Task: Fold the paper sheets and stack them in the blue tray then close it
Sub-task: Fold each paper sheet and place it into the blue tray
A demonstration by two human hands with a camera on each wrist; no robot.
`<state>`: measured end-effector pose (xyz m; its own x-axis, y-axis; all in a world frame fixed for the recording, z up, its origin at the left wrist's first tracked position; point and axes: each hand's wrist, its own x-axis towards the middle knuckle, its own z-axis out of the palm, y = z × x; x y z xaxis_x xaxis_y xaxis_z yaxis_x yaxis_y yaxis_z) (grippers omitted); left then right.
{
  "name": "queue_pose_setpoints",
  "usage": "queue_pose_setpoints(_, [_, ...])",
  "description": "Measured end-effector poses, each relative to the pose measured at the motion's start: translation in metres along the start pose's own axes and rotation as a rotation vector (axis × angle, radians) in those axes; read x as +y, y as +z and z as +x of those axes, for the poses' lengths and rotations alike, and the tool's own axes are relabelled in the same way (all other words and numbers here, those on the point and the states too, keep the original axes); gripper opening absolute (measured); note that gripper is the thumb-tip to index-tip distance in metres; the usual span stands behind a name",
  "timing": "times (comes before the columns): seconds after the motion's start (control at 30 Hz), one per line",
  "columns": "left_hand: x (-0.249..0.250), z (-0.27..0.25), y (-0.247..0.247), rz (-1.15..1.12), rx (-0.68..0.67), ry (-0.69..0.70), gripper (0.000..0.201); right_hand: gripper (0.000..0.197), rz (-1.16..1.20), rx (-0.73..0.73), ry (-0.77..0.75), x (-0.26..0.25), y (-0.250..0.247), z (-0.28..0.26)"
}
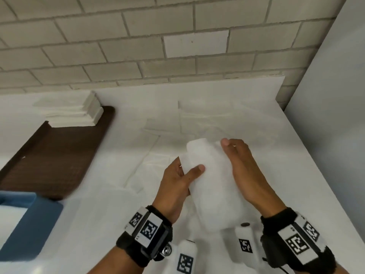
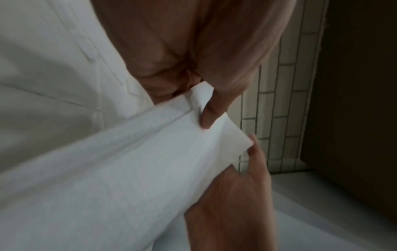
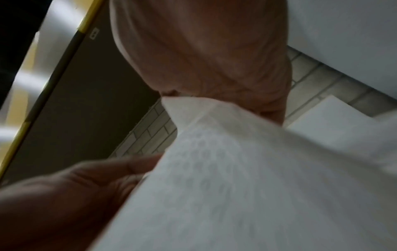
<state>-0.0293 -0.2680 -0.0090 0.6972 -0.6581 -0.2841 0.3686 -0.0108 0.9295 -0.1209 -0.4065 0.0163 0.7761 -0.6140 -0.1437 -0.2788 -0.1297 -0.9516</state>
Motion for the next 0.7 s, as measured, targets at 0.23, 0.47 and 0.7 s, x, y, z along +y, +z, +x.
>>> queue_pose_setpoints(0.23, [0.005, -0.016, -0.027, -0.012, 0.016, -0.089, 0.028, 0.025, -0.081, -0.299, 0.065, 0.014, 0.035, -0.014])
queue_pose_setpoints(0.47, [0.028, -0.046, -0.062, 0.343, 0.187, 0.354, 0.014, 0.036, -0.058, -0.416, -0.173, 0.004, 0.064, -0.015])
queue_pose_setpoints(0.7, [-0.008, -0.045, -0.087, 0.561, 0.251, 0.211, 0.031, 0.045, -0.12, -0.488, -0.16, 0.015, 0.088, -0.02])
